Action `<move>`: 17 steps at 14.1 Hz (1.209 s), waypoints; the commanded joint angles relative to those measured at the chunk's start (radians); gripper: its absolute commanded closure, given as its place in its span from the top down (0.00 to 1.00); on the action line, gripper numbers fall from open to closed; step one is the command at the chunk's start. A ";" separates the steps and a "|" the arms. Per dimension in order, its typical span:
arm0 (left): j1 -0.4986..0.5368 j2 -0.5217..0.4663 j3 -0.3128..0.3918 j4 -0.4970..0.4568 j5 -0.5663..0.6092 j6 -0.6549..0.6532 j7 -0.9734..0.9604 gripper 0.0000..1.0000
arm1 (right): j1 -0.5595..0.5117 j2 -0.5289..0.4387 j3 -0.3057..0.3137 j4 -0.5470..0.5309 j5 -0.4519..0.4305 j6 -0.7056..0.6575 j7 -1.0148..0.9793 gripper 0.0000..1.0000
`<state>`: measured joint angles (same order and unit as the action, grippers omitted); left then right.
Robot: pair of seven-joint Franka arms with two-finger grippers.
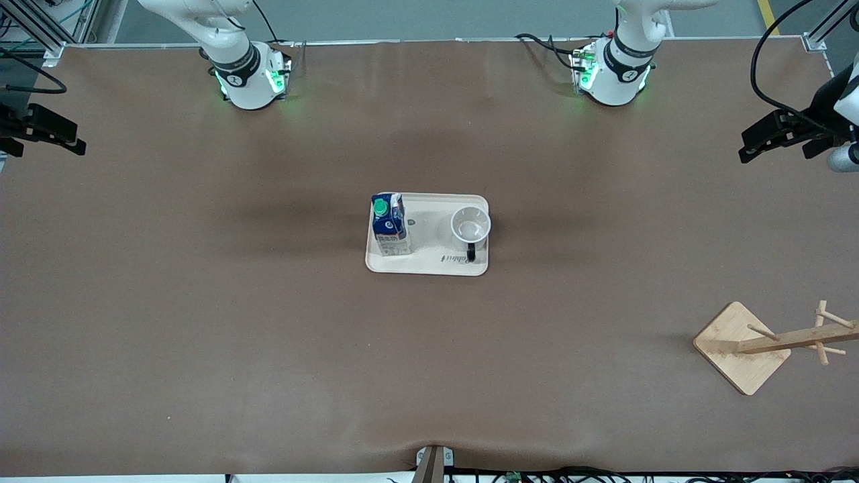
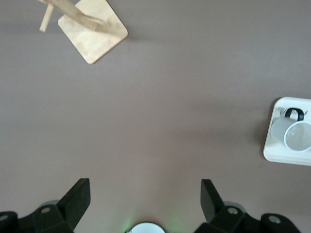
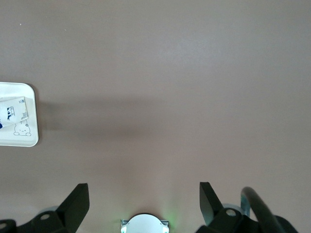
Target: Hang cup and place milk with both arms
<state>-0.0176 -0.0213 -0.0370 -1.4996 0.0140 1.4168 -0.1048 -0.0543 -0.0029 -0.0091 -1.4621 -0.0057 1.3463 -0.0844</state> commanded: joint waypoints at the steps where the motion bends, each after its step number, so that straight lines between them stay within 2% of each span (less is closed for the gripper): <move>1: -0.004 0.007 -0.007 0.025 0.017 -0.038 0.001 1.00 | -0.016 -0.022 0.009 -0.018 0.009 -0.001 -0.008 1.00; 17: -0.013 0.037 -0.026 0.018 0.035 -0.039 -0.001 1.00 | -0.016 -0.020 0.009 -0.017 0.009 -0.001 -0.008 1.00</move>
<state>-0.0284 0.0120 -0.0570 -1.4985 0.0267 1.3934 -0.1041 -0.0543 -0.0029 -0.0091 -1.4621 -0.0057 1.3463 -0.0844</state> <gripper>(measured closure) 0.000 0.000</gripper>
